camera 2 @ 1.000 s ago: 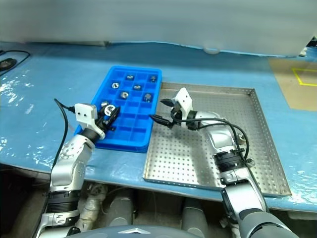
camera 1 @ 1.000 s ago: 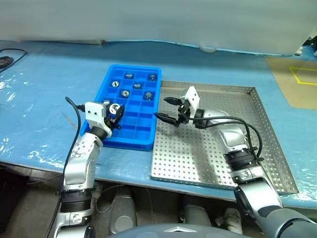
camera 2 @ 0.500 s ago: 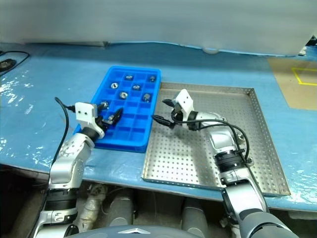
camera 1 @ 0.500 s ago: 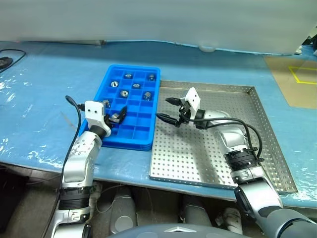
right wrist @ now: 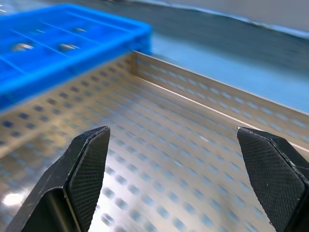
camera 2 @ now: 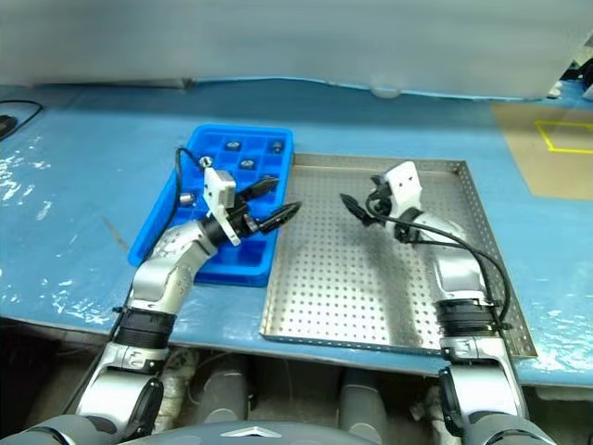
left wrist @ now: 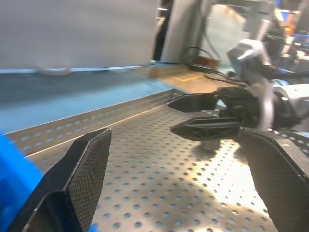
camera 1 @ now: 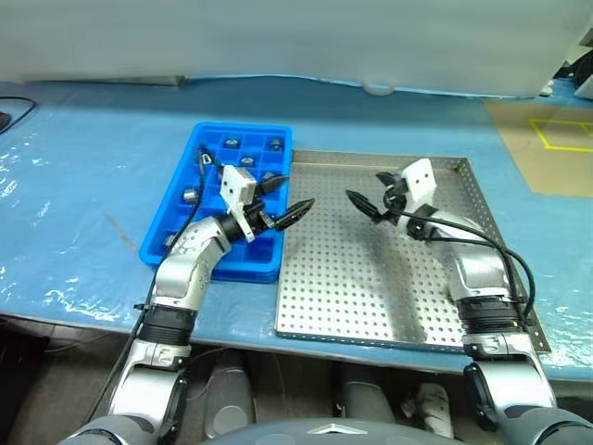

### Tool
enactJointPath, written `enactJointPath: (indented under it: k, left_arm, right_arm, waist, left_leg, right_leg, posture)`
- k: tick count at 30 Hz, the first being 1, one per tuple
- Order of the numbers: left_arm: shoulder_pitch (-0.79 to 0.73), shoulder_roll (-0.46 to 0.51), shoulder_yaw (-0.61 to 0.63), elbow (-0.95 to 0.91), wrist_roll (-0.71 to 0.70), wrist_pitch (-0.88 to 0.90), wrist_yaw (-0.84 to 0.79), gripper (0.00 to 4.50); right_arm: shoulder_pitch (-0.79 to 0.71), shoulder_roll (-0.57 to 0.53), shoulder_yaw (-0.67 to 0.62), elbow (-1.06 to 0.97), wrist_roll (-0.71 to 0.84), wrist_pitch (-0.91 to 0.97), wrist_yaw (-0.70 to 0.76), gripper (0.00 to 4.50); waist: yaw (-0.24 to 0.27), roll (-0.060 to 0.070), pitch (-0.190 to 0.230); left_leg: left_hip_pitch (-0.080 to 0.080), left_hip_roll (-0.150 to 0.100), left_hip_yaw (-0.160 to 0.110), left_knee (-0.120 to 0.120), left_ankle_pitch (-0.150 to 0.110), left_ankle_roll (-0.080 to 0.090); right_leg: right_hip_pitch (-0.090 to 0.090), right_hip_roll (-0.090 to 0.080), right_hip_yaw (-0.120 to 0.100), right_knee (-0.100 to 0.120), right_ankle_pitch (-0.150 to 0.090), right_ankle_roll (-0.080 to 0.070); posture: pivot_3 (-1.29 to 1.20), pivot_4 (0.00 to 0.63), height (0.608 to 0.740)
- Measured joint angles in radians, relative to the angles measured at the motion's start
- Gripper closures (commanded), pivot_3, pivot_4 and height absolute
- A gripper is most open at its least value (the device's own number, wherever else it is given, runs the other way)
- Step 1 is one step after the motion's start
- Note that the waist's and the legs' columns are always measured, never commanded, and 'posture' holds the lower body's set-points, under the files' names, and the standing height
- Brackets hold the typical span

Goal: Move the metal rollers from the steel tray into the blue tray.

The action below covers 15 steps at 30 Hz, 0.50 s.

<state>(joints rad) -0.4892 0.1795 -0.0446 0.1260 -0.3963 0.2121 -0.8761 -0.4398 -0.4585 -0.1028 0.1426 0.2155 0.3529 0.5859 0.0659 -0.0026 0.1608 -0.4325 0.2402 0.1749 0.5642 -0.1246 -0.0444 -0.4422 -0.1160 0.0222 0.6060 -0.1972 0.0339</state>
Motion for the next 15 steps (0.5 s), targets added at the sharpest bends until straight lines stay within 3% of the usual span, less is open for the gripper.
enactJointPath:
  k: [6,15]
  left_arm:
    - [-0.062,-0.026,-0.029,0.093,0.002,-0.054,-0.088,0.06]
    - [-0.072,-0.053,-0.057,0.144,0.017,-0.099,-0.128,0.06]
  right_arm:
    - [0.066,-0.058,-0.082,-0.075,0.016,0.109,-0.043,0.1]
    - [0.07,-0.035,-0.117,-0.102,0.083,0.29,-0.086,0.1]
  waist:
    - [-0.029,0.0,0.0]
    - [-0.053,0.0,0.0]
  left_leg:
    - [0.004,0.0,0.002,0.0,0.0,0.001]
    - [0.006,0.0,0.003,-0.001,0.0,0.001]
  right_leg:
    - [0.001,0.001,0.004,0.0,0.0,0.0]
    - [0.001,0.002,0.005,0.0,0.0,0.0]
  posture:
    - [-0.28,0.15,0.74]
    - [-0.28,0.15,0.74]
